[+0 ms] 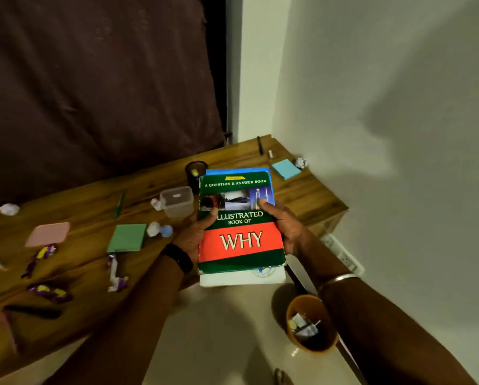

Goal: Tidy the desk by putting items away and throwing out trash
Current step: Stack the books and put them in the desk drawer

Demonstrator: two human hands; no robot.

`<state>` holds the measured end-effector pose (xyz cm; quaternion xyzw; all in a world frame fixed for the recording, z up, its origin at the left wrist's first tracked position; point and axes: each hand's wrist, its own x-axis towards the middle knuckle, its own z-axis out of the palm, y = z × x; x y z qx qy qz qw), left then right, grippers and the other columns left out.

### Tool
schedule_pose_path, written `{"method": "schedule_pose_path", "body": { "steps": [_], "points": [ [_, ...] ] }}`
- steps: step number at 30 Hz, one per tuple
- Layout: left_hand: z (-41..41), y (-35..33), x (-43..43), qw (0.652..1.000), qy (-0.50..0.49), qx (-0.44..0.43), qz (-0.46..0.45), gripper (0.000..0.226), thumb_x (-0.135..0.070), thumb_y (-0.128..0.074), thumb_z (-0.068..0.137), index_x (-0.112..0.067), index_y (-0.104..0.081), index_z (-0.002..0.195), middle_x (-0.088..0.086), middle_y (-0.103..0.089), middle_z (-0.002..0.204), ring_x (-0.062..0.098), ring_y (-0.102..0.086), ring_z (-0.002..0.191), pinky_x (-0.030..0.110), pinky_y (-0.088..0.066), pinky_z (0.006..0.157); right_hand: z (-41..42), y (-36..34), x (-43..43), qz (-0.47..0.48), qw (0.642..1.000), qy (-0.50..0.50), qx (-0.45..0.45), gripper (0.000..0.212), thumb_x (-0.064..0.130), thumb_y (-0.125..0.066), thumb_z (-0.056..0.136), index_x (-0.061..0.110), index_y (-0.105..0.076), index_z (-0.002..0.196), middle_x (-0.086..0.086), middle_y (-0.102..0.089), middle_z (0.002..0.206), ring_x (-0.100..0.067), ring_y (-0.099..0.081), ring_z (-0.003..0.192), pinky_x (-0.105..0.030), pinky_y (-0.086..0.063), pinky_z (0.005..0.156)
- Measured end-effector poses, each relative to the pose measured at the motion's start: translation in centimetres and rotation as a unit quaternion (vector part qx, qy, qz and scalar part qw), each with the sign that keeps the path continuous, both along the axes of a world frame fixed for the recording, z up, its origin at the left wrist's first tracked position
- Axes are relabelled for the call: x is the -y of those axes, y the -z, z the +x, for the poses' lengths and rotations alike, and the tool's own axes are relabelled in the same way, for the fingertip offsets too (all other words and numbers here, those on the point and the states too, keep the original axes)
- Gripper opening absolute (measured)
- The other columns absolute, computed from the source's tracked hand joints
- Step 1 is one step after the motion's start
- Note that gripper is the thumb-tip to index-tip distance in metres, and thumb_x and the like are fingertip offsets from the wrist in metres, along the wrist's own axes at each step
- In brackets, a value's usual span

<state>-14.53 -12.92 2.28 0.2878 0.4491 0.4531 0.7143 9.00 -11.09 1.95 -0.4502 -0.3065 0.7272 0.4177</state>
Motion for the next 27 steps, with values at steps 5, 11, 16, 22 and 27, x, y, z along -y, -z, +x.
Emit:
{"method": "schedule_pose_path", "body": {
  "steps": [5, 11, 16, 22, 27],
  "points": [
    [7.3, 2.0, 0.7, 0.999, 0.003, -0.027, -0.027, 0.054, -0.024, -0.073, 0.089, -0.011, -0.053, 0.137, 0.028, -0.059, 0.133, 0.051, -0.058, 0.117, 0.074, -0.043, 0.095, 8.1, 4.7, 0.8, -0.109, 0.984, 0.139, -0.025, 0.080, 0.081, -0.043, 0.091, 0.011, -0.074, 0.113, -0.025, -0.071, 0.112, -0.036, -0.068, 0.096, -0.051, -0.053, 0.095],
    [12.9, 3.7, 2.0, 0.996, -0.071, -0.034, -0.045, 0.033, -0.014, -0.064, 0.095, -0.020, -0.061, 0.127, 0.024, -0.068, 0.121, 0.044, -0.068, 0.100, 0.068, -0.052, 0.086, 14.3, 14.0, 0.5, -0.254, 0.939, 0.226, -0.038, 0.051, 0.050, -0.049, 0.105, 0.007, -0.056, 0.131, -0.033, -0.065, 0.108, -0.036, -0.056, 0.079, -0.038, -0.047, 0.073],
    [14.6, 5.0, 3.6, 0.987, -0.126, -0.049, -0.085, 0.034, -0.024, -0.066, 0.093, -0.020, -0.063, 0.126, 0.026, -0.069, 0.118, 0.044, -0.071, 0.092, 0.073, -0.048, 0.086, 15.1, 20.0, -2.2, -0.318, 0.908, 0.246, -0.117, 0.076, 0.070, -0.048, 0.097, 0.007, -0.045, 0.141, -0.027, -0.051, 0.144, -0.044, -0.052, 0.133, -0.057, -0.040, 0.115],
    [14.9, 5.0, 4.7, 0.981, -0.159, -0.040, -0.099, 0.027, -0.019, -0.054, 0.100, -0.022, -0.062, 0.126, 0.023, -0.071, 0.114, 0.042, -0.073, 0.088, 0.065, -0.057, 0.074, 12.6, 24.5, -4.6, -0.319, 0.904, 0.238, -0.160, 0.088, 0.077, -0.050, 0.091, 0.008, -0.048, 0.145, -0.025, -0.059, 0.141, -0.042, -0.061, 0.122, -0.053, -0.057, 0.094],
    [15.0, 5.7, 4.3, 0.977, -0.177, -0.039, -0.114, 0.023, -0.022, -0.055, 0.099, -0.023, -0.068, 0.118, 0.022, -0.071, 0.114, 0.041, -0.073, 0.090, 0.064, -0.057, 0.074, 11.4, 25.5, -5.5, -0.329, 0.897, 0.241, -0.172, 0.083, 0.080, -0.035, 0.095, 0.018, -0.049, 0.148, -0.022, -0.055, 0.147, -0.041, -0.057, 0.129, -0.042, -0.058, 0.073]
  ]
}}
